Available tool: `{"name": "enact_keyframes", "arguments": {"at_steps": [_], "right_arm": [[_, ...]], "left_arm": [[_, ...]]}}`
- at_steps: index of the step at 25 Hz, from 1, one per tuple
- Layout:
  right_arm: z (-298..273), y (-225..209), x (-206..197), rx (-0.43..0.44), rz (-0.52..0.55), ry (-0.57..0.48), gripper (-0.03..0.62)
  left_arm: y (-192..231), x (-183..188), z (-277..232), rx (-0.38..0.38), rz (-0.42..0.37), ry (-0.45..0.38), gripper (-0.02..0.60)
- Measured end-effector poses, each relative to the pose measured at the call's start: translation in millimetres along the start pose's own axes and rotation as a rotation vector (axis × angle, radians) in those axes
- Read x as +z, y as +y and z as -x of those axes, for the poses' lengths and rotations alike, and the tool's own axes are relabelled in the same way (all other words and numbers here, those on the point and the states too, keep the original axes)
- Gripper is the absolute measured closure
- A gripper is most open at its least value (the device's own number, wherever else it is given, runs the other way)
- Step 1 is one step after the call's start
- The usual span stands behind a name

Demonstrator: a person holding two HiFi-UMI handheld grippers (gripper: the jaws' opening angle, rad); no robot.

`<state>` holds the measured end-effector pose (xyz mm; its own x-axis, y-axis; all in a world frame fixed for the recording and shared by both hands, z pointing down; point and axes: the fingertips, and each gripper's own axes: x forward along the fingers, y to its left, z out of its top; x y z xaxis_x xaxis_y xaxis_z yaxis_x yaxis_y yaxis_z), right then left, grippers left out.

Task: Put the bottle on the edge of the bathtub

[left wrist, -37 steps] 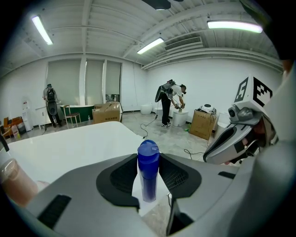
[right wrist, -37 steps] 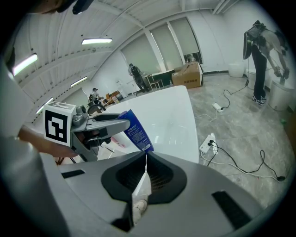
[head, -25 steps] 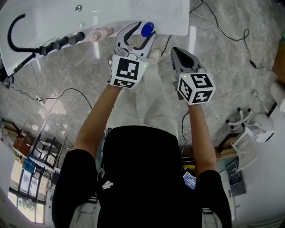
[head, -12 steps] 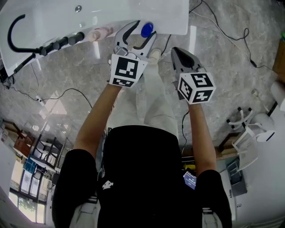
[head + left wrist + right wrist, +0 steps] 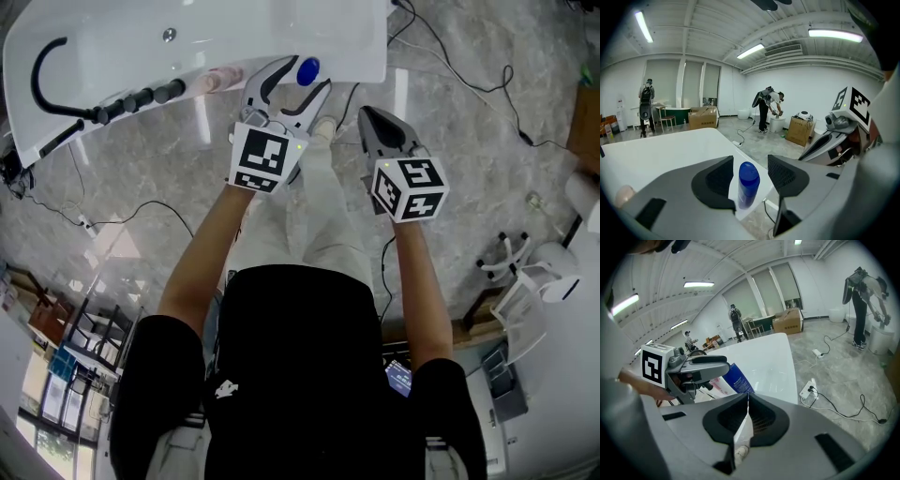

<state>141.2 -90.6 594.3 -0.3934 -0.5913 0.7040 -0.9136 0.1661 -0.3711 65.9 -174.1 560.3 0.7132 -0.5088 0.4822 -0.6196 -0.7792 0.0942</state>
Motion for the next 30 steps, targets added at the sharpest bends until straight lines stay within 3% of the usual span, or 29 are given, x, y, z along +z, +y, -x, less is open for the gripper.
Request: {"name": "enact_keyframes", "arguments": {"at_steps": [5,12,19,30], "right_arm": [[18.9,16.7,23.6,-0.010,0.030,-0.040,0.569],[65.5,55.1,62.8,-0.019,0.117,-0.124,0.569],[116.8,86.5,119.0,-0.052,0.193,-0.261,0.569],[200.6,139.6,190.1,-0.069,0.302,-0.444,0.569]], "left_arm": [[-0.9,23.9,26.6,-0.014,-0.007,0.002,0.451],[-10.4,66.3,86.3,-0.037,0.015,-0.042,0.549],[-11.1,110.3,135.6,-0.030,0.018,-0.063,0.568],[-27.5,213.9,212.0,-0.016,-0.066,-0.204,0.569]]}}
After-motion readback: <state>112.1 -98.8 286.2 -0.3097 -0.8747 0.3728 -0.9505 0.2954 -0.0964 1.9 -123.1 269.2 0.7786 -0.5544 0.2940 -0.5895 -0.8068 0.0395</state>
